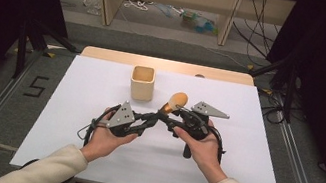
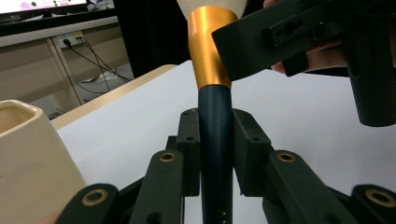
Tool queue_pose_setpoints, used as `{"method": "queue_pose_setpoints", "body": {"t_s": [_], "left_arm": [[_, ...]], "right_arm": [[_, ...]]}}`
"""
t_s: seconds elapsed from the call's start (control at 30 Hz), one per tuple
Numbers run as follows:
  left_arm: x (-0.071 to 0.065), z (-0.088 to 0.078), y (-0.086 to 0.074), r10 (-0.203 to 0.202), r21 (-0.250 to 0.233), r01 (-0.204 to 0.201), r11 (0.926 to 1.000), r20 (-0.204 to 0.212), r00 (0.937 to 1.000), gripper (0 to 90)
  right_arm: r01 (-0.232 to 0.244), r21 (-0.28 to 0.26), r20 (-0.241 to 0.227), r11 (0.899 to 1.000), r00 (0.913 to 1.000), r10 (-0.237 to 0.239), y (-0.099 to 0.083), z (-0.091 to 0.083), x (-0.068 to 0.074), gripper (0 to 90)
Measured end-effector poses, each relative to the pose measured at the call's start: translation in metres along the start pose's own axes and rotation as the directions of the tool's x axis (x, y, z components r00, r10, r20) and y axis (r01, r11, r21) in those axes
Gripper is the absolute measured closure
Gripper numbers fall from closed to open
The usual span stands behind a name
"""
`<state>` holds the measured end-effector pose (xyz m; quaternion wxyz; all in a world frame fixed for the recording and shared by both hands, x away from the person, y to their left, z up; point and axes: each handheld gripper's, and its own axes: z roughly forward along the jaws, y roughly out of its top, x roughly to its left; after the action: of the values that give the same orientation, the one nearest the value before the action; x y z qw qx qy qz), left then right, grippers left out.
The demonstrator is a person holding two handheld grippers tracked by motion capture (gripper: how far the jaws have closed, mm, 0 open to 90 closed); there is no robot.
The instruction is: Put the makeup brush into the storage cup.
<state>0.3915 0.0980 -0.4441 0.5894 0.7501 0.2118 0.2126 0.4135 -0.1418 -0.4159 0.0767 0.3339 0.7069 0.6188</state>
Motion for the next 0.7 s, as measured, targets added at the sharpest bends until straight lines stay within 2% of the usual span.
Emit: {"method": "queue_pose_setpoints", "body": {"t_s": [0.17, 0.23, 0.27, 0.47, 0.7], "left_arm": [[-0.0002, 0.0002, -0.0002, 0.001, -0.001, -0.001, 1.0000, -0.002, 1.0000, 74.5], [-0.0002, 0.0005, -0.0004, -0.001, -0.003, 0.001, 1.0000, -0.004, 1.0000, 74.5], [-0.0002, 0.0006, -0.0005, 0.000, -0.003, 0.000, 1.0000, -0.004, 1.0000, 74.5], [-0.0014, 0.0015, -0.0011, 0.013, -0.001, -0.013, 0.9999, -0.006, 0.9999, 74.4], [-0.0018, 0.0029, -0.0021, 0.019, 0.000, -0.019, 0.9998, 0.002, 0.9998, 74.1]], "right_arm": [[-0.031, 0.004, -0.001, 1.000, 0.9995, 0.031, 0.0005, -0.0002, 0.0008, 48.6], [-0.010, -0.014, 0.004, 1.000, 0.9999, 0.010, 0.0007, 0.0005, -0.0006, 49.9], [-0.027, -0.005, 0.005, 1.000, 0.9996, 0.027, 0.0006, 0.0002, 0.0003, 51.2], [-0.026, -0.025, 0.012, 0.999, 0.9996, 0.026, 0.0005, 0.0001, -0.0007, 56.8], [-0.033, -0.035, -0.017, 0.999, 0.9993, 0.033, 0.0024, -0.0013, 0.0018, 63.5]]}}
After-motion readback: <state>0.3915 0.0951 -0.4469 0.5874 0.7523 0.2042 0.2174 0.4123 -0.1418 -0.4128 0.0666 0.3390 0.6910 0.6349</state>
